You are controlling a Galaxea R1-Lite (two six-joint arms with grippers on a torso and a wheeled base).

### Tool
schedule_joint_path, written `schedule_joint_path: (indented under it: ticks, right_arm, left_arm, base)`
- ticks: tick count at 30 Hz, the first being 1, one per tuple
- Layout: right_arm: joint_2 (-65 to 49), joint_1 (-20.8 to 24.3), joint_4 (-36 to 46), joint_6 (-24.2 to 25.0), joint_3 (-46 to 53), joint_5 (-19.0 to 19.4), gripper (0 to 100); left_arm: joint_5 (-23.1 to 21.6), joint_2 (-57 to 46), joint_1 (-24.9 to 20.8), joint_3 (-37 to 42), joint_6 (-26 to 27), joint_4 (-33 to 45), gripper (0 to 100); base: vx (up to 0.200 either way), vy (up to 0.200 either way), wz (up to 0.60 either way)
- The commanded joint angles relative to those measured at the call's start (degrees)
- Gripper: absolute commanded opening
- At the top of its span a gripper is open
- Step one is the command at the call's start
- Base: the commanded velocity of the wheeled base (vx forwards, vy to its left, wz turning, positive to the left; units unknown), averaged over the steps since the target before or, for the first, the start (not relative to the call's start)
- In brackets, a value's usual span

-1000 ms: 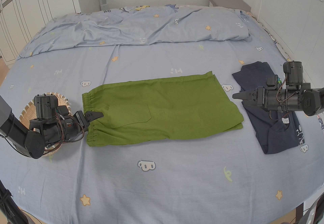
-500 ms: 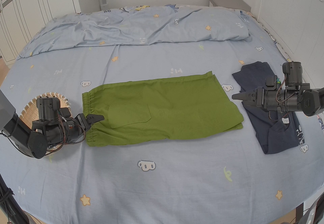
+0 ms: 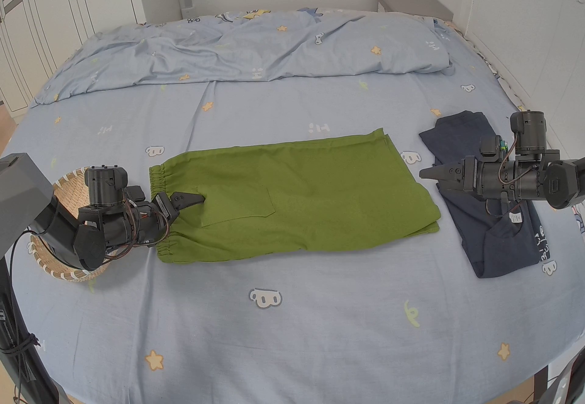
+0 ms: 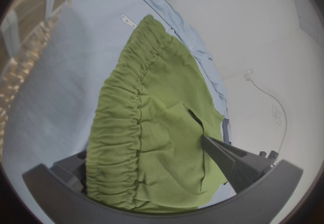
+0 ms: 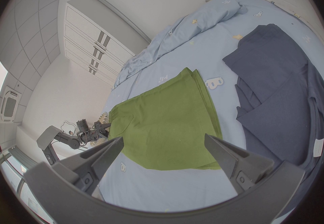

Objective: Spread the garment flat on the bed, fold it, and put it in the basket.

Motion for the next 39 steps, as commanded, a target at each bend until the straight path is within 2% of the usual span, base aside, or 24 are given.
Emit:
schedule_joint_path:
  ticks: [1, 2, 3, 16, 21, 24, 27, 35, 39]
  right_arm:
    - [1.06, -0.38, -0.03, -0.07, -0.37, 0.01, 100]
    - [1.33, -0.38, 0.06, -0.07, -0.37, 0.01, 100]
    - [1.33, -0.38, 0.06, -0.07, -0.37, 0.01, 100]
    - [3.52, -1.52, 0.85, 0.72, -1.69, -0.34, 100]
    - [7.22, -2.4, 6.12, 0.45, -4.32, -0.6, 100]
    - [10.73, -3.8, 11.48, -1.39, -7.49, -0.6, 100]
    - [12.84, -4.33, 12.1, -2.62, -8.54, -0.52, 100]
    - [15.83, -3.37, 12.18, -2.53, -9.95, 0.45, 100]
    - [16.71, -2.13, 12.18, -2.09, -10.3, 2.3, 100]
  left_arm:
    - [-7.74, 1.67, 1.11, -0.87, -2.31, 0.55, 100]
    - [-9.41, 1.59, 1.37, -0.96, -2.75, 0.55, 100]
    - [-10.64, 1.5, 1.55, -1.05, -3.1, 0.46, 0]
    - [-11.87, 0.79, 2.25, -1.92, -3.19, 2.31, 0]
    - [-11.87, -1.93, 2.69, -1.13, -2.31, 5.3, 0]
    - [-11.87, -3.51, 3.39, -1.13, 0.33, 8.11, 0]
    - [-11.96, -3.86, 3.3, -1.13, 1.21, 8.9, 0]
    - [-11.87, -3.78, 3.22, -1.13, 1.3, 8.81, 0]
    - [-11.87, -3.86, 3.13, -1.13, 1.3, 8.81, 0]
  base:
    - [0.0, 0.0, 0.0]
    - [0.0, 0.0, 0.0]
    - [0.0, 0.0, 0.0]
    - [0.0, 0.0, 0.0]
    - [0.0, 0.0, 0.0]
    - [0.0, 0.0, 0.0]
    - [0.0, 0.0, 0.0]
    - [0.0, 0.0, 0.0]
    - [0.0, 0.0, 0.0]
